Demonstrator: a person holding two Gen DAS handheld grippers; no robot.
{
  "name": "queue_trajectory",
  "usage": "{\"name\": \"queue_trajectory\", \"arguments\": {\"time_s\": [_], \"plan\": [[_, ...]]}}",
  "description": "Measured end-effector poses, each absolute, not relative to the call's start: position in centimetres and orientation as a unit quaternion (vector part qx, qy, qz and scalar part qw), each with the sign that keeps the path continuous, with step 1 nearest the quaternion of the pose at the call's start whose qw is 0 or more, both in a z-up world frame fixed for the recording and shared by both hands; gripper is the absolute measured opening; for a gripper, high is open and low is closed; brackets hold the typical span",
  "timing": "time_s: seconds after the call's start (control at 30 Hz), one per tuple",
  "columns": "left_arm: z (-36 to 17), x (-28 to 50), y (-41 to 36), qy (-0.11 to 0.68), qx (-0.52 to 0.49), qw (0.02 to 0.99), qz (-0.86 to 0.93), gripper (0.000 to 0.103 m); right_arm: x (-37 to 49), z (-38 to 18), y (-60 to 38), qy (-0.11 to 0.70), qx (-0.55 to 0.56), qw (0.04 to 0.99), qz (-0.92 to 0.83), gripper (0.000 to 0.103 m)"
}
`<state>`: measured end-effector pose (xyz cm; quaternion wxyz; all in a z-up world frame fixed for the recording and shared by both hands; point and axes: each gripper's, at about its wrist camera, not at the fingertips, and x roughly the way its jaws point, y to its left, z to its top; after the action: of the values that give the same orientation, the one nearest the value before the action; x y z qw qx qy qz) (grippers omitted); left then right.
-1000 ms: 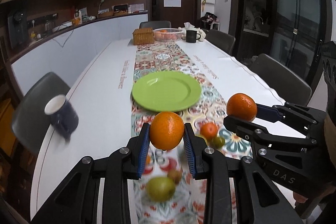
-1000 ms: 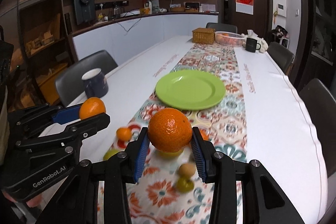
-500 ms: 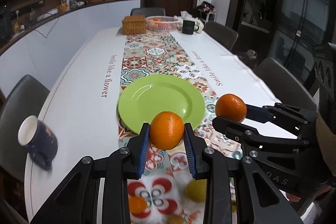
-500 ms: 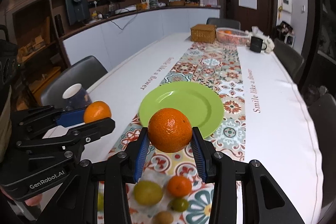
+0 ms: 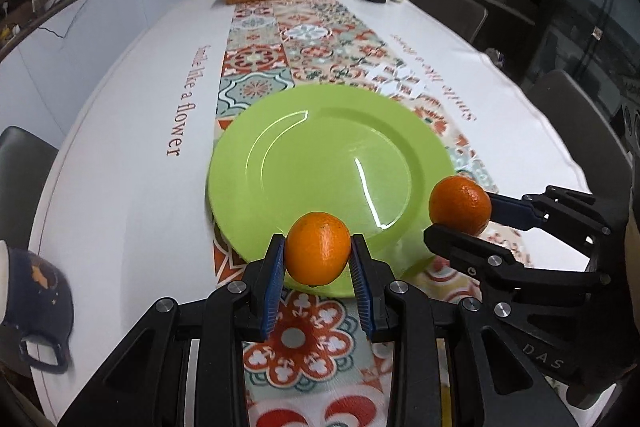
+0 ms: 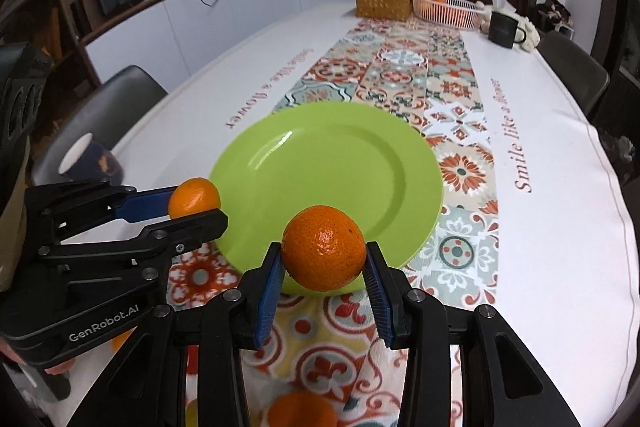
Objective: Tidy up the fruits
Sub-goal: 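Carry both tangerines onto the green plate and open both tools, then withdraw both open tools from the plate back toward the fruit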
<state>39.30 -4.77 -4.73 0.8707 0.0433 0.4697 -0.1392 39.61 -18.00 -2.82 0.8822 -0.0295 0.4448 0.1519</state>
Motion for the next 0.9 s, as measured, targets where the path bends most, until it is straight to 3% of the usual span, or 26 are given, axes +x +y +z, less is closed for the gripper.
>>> {"name": "queue_trajectory", "arguments": {"time_s": [0.17,0.23,0.27,0.37,0.9], "plan": [[-5.8,40.0,-4.9,0.483,0.042,0.864,-0.137,0.033,40.8,-4.2,-18.2,0.458,-0.026,0.876,0.150,0.041],[-5.8,40.1,-4.8,0.483,0.043,0.865,-0.134,0.045,41.0,-4.4,-18.4,0.461,-0.020,0.875,0.147,0.042],[-5.7,39.9,-4.7,0.480,0.044,0.867,-0.126,0.050,41.0,-4.3,-18.5,0.459,-0.017,0.876,0.147,0.048],[-5.0,38.9,-4.3,0.470,0.045,0.874,-0.119,0.052,40.3,-3.5,-19.3,0.442,-0.008,0.887,0.132,0.061],[1.9,28.1,-3.9,0.377,0.070,0.919,-0.089,0.075,30.0,3.0,-21.2,0.357,-0.004,0.929,0.098,0.064]]}}
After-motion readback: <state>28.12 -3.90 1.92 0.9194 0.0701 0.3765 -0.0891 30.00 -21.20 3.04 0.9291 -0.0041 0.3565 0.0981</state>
